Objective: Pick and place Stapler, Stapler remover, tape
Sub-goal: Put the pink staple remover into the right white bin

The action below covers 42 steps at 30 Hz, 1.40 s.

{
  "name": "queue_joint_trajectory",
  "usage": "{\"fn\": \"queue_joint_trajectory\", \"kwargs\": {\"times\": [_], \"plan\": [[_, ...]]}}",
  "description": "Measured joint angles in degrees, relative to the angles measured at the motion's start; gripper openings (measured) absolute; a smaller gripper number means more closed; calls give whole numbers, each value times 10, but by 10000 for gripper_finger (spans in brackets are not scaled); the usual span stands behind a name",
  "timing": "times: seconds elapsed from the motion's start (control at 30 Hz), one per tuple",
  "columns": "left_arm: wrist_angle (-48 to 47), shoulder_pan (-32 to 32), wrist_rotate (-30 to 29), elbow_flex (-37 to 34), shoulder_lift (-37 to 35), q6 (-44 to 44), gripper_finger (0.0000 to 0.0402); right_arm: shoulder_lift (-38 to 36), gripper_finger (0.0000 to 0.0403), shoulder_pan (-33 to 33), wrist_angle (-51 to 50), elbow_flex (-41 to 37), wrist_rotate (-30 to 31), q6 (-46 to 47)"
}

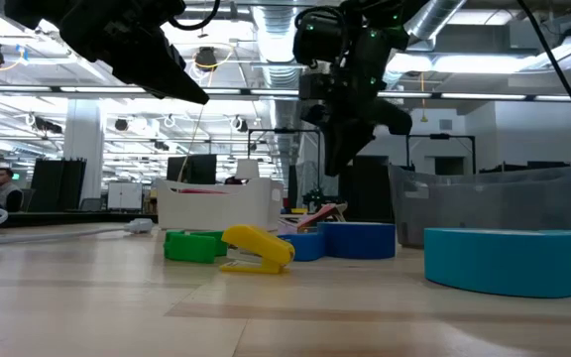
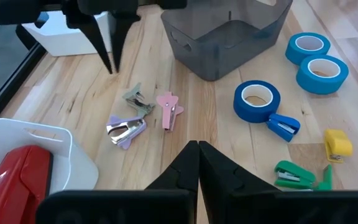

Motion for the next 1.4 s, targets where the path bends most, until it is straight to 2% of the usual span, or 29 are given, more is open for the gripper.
{"fn": "queue_joint_trajectory", "kwargs": {"times": [0.1, 0.5, 0.63, 0.87, 1.1, 1.3, 1.4], "plan": [[0, 0, 0, 0, 0, 6, 2, 1, 7, 12, 30, -12, 37, -15], [-4, 0, 0, 0, 0, 17, 2, 0, 17, 86, 69, -12, 28, 22], [-4, 0, 0, 0, 0, 16, 2, 0, 36, 95, 71, -12, 26, 93], [-5, 0, 0, 0, 0, 13, 2, 0, 96, 84, 66, -12, 22, 257], [-6, 0, 0, 0, 0, 13, 2, 3, 153, 79, 51, -12, -66, 355], [-6, 0, 0, 0, 0, 13, 2, 66, 159, 79, -28, 32, -71, 391], [-10, 0, 0, 0, 0, 11, 2, 115, 153, 80, -68, 74, -40, 379]]}}
